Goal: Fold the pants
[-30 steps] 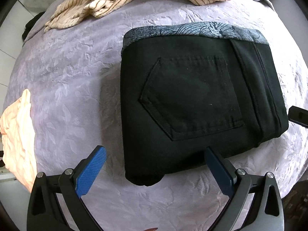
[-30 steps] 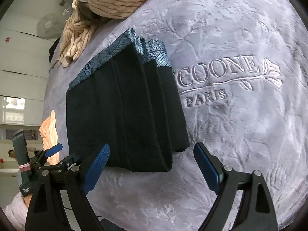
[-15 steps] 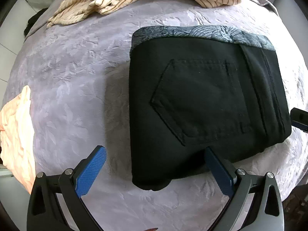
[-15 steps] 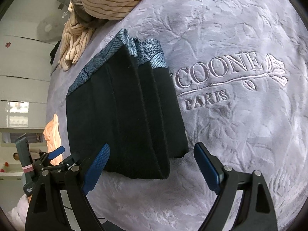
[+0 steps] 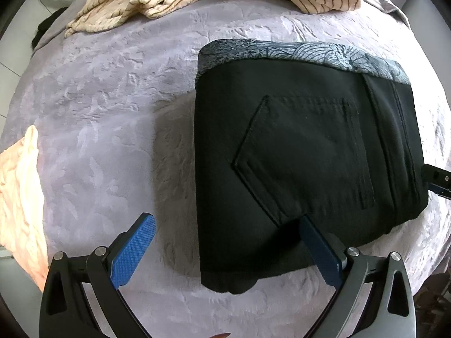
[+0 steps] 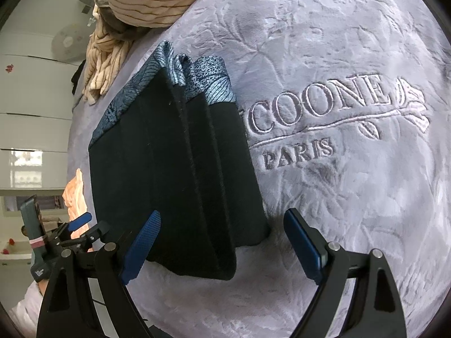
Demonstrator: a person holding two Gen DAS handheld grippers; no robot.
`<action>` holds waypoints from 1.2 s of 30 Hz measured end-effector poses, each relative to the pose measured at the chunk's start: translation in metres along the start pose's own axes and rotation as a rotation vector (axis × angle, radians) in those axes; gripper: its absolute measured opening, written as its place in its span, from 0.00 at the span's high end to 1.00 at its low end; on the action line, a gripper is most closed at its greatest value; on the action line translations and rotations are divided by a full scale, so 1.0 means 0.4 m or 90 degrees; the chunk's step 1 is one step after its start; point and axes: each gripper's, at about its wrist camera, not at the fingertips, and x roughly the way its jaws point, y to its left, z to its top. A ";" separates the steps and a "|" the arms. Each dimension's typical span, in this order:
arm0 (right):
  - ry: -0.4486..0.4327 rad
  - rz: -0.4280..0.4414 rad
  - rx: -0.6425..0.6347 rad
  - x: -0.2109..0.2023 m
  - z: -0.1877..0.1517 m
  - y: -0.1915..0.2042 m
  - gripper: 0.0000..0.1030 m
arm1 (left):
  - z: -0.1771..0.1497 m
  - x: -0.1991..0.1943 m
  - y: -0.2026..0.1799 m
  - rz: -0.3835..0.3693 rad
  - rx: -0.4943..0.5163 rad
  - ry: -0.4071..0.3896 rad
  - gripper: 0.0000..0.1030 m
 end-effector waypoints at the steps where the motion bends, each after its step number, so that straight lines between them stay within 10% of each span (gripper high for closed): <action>1: 0.000 0.001 -0.001 0.001 0.002 -0.001 0.11 | 0.004 0.003 0.002 -0.005 -0.001 0.001 0.01; 17: 0.040 0.086 -0.036 0.035 0.074 -0.012 0.11 | 0.105 0.090 0.146 -0.222 -0.048 0.019 0.01; 28: 0.055 0.142 0.004 0.122 0.122 -0.011 0.28 | 0.122 0.147 0.095 -0.265 -0.076 0.021 0.01; 30: 0.060 0.164 0.012 0.115 0.118 -0.015 0.35 | 0.107 0.136 0.106 -0.299 -0.088 0.020 0.22; 36: 0.062 0.202 0.015 0.055 0.101 -0.009 0.49 | 0.088 0.045 0.077 -0.286 -0.047 -0.017 0.43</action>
